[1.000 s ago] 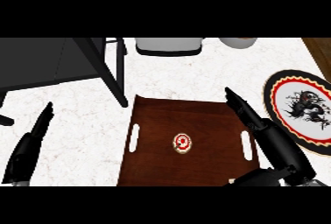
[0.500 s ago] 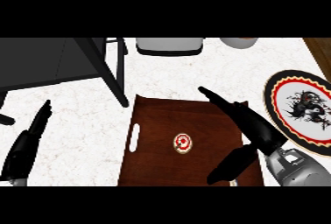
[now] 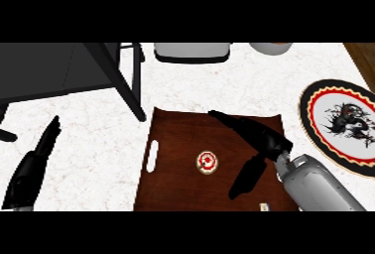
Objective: Pick the cupcake from the tray and place it in the plate
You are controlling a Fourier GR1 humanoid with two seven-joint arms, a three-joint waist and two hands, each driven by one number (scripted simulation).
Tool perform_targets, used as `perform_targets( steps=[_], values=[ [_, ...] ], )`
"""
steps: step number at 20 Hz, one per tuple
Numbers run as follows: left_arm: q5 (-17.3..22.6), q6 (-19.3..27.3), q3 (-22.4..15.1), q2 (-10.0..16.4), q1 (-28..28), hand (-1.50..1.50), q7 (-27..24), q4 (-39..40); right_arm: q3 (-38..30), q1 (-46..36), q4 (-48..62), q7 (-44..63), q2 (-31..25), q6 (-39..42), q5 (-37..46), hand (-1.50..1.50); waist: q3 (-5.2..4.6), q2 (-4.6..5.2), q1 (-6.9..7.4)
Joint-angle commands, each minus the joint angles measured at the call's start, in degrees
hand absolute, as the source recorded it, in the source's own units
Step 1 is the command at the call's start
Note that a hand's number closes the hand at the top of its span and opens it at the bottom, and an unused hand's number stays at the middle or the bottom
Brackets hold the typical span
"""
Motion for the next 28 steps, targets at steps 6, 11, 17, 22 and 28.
perform_targets(
  steps=[6,11,17,22,28],
  values=[
    [-2.68,-1.61,1.71,-2.61,0.83,0.0,2.5,-4.02,-1.2,-1.05,6.52,-1.58,7.89,6.0,6.68,-1.5,0.01,-0.1,-0.18],
    [-3.95,-3.95,4.34,-3.34,0.75,0.0,-2.35,1.36,-2.69,-1.17,10.5,-4.13,10.79,9.88,10.04,-1.5,-0.01,-0.07,-0.29],
    [-5.64,-5.35,6.28,-5.31,0.06,0.0,-0.42,0.7,-5.05,1.25,11.96,-7.17,12.72,11.22,15.79,-1.5,0.0,-0.09,-0.44],
    [-6.7,-6.55,7.84,-5.15,0.66,0.0,2.03,-2.79,-6.32,1.07,17.63,-11.85,14.4,11.05,19.5,-1.5,0.01,-0.07,-0.32],
    [-6.96,-8.23,9.19,-5.98,0.31,0.0,2.62,-2.69,-6.41,4.73,19.56,-19.42,16.11,8.23,22.74,1.5,0.02,-0.06,-0.37]
  ],
)
